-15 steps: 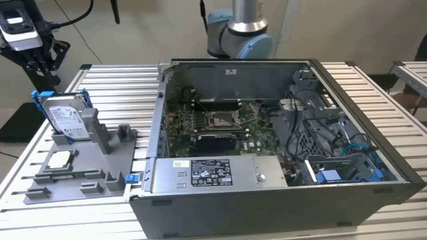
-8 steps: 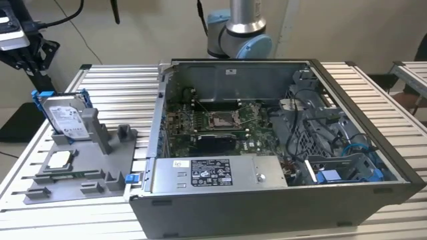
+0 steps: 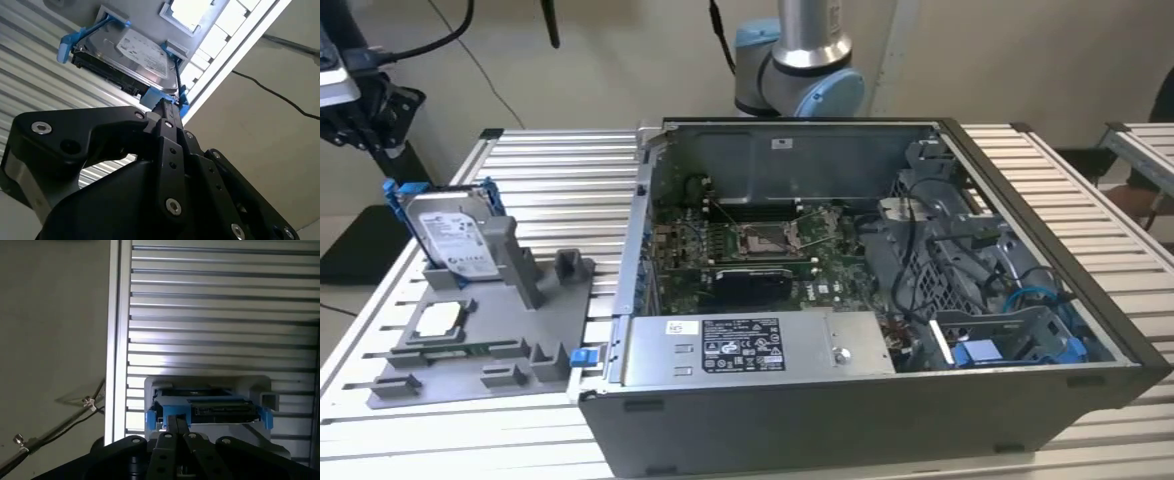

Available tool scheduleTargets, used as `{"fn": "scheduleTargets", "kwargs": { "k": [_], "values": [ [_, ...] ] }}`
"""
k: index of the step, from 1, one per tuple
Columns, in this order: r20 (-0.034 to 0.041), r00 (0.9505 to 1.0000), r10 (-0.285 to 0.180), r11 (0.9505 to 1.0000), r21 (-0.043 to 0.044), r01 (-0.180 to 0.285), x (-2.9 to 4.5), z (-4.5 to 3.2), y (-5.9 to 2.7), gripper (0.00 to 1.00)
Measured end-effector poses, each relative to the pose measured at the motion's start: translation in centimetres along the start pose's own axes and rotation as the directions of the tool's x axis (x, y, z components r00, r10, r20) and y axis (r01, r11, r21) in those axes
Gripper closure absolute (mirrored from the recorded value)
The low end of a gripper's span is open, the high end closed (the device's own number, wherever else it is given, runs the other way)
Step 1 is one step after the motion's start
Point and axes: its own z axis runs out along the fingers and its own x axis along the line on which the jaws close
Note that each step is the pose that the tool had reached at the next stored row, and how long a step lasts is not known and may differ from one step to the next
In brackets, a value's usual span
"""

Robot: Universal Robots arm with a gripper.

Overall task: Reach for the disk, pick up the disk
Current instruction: 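Reach for the disk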

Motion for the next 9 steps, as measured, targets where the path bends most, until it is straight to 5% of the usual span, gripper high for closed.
{"fn": "scheduleTargets", "kwargs": {
  "k": [9],
  "values": [
    [-0.0022, 1.0000, -0.002, 1.0000, -0.0002, 0.002, -0.98, -0.01, -0.65, 1.00]
  ]
}}
